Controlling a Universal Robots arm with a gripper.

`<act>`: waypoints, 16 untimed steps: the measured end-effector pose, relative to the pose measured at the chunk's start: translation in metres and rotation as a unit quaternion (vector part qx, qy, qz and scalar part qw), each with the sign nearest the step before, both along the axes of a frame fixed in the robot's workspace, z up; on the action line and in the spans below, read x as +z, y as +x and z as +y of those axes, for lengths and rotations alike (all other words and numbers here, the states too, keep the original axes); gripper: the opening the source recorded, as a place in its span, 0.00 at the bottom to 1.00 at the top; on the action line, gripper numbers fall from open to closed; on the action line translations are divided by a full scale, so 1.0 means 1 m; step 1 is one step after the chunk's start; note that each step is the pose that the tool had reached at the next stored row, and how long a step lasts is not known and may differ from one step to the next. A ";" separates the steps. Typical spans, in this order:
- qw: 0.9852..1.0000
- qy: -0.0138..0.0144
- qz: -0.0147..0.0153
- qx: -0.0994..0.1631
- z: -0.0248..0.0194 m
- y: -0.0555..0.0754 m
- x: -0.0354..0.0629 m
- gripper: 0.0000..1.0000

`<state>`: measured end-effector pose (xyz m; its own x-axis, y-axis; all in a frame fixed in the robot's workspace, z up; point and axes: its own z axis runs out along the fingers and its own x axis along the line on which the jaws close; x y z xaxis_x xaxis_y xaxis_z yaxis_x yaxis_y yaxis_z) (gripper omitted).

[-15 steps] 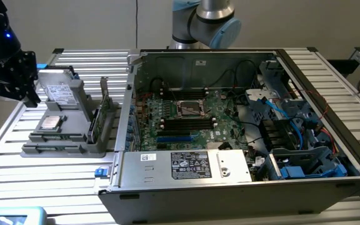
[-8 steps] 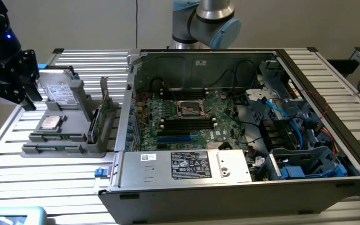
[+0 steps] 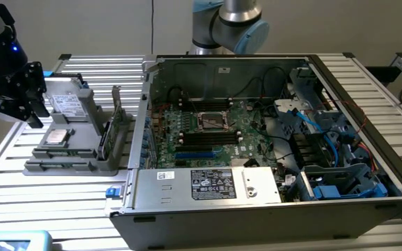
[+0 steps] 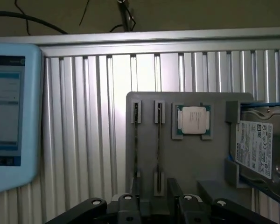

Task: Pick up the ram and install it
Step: 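Pick up the ram and move it above insertion slot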

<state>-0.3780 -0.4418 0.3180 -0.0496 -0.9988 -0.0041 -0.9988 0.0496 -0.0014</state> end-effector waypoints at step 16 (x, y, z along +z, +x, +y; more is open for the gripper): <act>1.000 0.000 0.003 0.017 -0.0056 0.000 -0.0277 0.36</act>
